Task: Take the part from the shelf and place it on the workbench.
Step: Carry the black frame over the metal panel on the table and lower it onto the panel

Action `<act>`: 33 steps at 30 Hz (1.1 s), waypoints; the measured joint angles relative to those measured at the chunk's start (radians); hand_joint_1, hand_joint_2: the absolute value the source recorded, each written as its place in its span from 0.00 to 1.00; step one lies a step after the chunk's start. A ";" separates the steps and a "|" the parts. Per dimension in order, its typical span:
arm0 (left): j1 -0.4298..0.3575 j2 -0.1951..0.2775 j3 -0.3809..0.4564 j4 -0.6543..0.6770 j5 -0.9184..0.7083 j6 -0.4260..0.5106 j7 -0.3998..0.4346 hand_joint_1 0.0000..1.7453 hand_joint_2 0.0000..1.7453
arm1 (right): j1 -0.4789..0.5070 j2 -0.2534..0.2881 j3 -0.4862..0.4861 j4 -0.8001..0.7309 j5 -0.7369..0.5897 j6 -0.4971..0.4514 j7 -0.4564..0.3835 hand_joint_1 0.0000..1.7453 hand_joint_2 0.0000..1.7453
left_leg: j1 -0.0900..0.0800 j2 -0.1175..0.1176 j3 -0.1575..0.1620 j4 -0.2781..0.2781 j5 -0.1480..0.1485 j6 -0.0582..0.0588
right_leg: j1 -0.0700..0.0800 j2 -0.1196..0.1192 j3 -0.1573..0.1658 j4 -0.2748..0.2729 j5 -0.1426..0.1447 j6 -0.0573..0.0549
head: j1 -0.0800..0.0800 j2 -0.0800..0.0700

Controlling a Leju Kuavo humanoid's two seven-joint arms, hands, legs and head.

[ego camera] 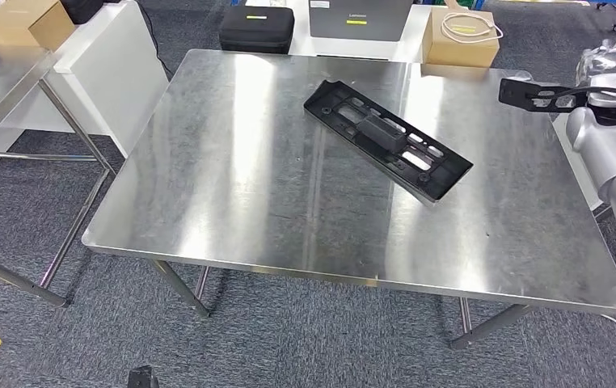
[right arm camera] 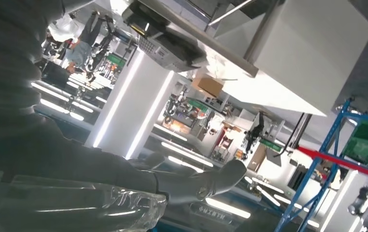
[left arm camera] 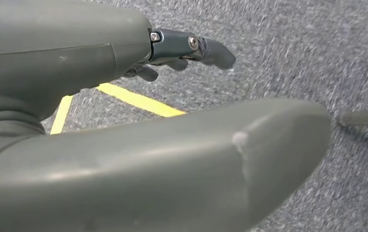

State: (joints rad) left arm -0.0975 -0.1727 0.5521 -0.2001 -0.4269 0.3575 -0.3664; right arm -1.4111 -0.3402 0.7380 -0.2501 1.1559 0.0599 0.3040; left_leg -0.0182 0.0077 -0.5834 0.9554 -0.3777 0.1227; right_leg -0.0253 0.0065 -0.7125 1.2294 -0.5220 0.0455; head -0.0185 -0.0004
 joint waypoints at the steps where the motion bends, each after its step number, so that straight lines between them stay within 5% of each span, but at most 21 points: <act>1: 0.000 -0.002 0.000 0.000 0.000 -0.001 0.000 0.00 0.00 | 0.003 -0.001 -0.001 0.000 0.000 0.000 0.000 0.00 1.00 | 0.004 0.000 -0.005 0.004 0.001 -0.007 | -0.007 -0.001 0.001 0.002 0.005 0.014 | 0.000 0.000; 4: 0.000 -0.004 0.000 0.000 0.000 -0.001 0.001 0.00 0.00 | 0.003 -0.002 -0.002 0.001 0.000 0.000 0.000 0.00 1.00 | 0.019 0.000 -0.034 0.038 -0.007 -0.040 | -0.027 -0.004 0.088 -0.160 0.066 0.064 | 0.001 0.000; 5: -0.001 -0.003 0.000 0.000 0.000 -0.001 0.001 0.00 0.00 | 0.002 -0.003 -0.002 0.001 0.001 0.000 0.000 0.00 1.00 | 0.021 0.000 -0.045 0.056 -0.011 -0.052 | -0.028 -0.001 0.109 -0.204 0.079 0.066 | 0.002 0.000; 10: 0.002 -0.004 0.000 0.000 -0.001 -0.002 0.001 0.00 0.00 | 0.008 -0.007 -0.002 0.001 0.004 0.001 -0.001 0.00 1.00 | 0.027 -0.007 -0.081 0.092 -0.020 -0.078 | -0.023 0.005 0.101 -0.213 0.095 0.015 | -0.003 0.000; 14: 0.003 -0.004 0.000 0.001 -0.002 -0.003 0.001 0.00 0.00 | 0.008 -0.006 -0.002 0.001 0.007 0.001 -0.002 0.00 1.00 | 0.032 -0.007 -0.159 0.295 -0.143 -0.096 | -0.024 0.004 0.096 -0.214 0.103 -0.003 | -0.004 0.000; 16: 0.003 -0.004 0.000 0.001 -0.003 -0.004 0.002 0.00 0.00 | 0.010 -0.007 -0.002 0.001 0.007 0.001 -0.003 0.00 1.00 | 0.033 -0.007 -0.175 0.356 -0.161 -0.094 | -0.021 0.004 0.093 -0.214 0.106 -0.007 | -0.004 0.000; 17: 0.003 -0.004 0.000 0.001 -0.003 -0.005 0.002 0.00 0.00 | 0.010 -0.007 -0.002 0.001 0.008 0.001 -0.003 0.00 1.00 | 0.033 -0.007 -0.156 0.330 -0.144 -0.090 | -0.021 0.005 0.092 -0.214 0.107 -0.008 | -0.004 0.000; 21: 0.002 -0.002 0.000 0.000 -0.003 -0.007 0.002 0.00 0.00 | 0.005 -0.010 -0.002 0.000 0.009 0.001 -0.005 0.00 1.00 | 0.026 -0.011 -0.024 0.108 -0.070 -0.070 | -0.017 0.005 0.088 -0.217 0.117 0.000 | -0.003 0.000; 24: 0.001 -0.002 0.000 0.000 -0.003 -0.011 0.002 0.00 0.00 | 0.006 -0.014 -0.003 0.000 0.010 0.001 -0.006 0.00 1.00 | 0.020 -0.011 -0.021 0.084 -0.059 -0.062 | -0.013 0.004 0.085 -0.227 0.127 0.020 | -0.003 0.000; 26: -0.001 -0.003 0.000 0.000 -0.003 -0.012 0.002 0.00 0.00 | 0.005 -0.019 -0.003 0.000 0.010 0.001 -0.007 0.00 1.00 | 0.021 -0.009 -0.019 0.062 -0.040 -0.050 | -0.009 0.001 0.069 -0.203 0.106 0.020 | -0.001 0.000; 30: -0.003 -0.005 0.000 0.000 -0.003 -0.014 0.002 0.00 0.00 | 0.013 -0.027 -0.003 0.000 0.011 0.002 -0.009 0.00 1.00 | 0.013 -0.009 -0.036 0.051 -0.017 -0.036 | -0.005 -0.002 -0.030 0.034 -0.006 0.002 | 0.001 0.000; 31: -0.003 -0.005 0.000 0.000 -0.003 -0.014 0.002 0.00 0.00 | 0.016 -0.027 -0.003 0.001 0.012 0.003 -0.009 0.00 1.00 | 0.010 -0.009 -0.042 0.051 -0.012 -0.035 | -0.004 -0.002 -0.035 0.057 -0.013 0.006 | 0.001 0.000; 33: -0.004 -0.006 0.000 0.000 -0.003 -0.014 0.002 0.00 0.00 | 0.018 -0.027 -0.003 0.001 0.013 0.003 -0.009 0.00 1.00 | 0.003 -0.010 -0.049 0.051 -0.005 -0.036 | -0.001 -0.002 0.021 -0.023 0.015 0.016 | 0.001 0.000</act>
State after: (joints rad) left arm -0.1010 -0.1790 0.5524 -0.1999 -0.4295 0.3431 -0.3647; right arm -1.3928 -0.3675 0.7351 -0.2495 1.1690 0.0626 0.2949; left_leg -0.0153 -0.0024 -0.6321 1.0066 -0.3825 0.0870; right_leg -0.0258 0.0043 -0.6911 1.2068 -0.5072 0.0615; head -0.0177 -0.0004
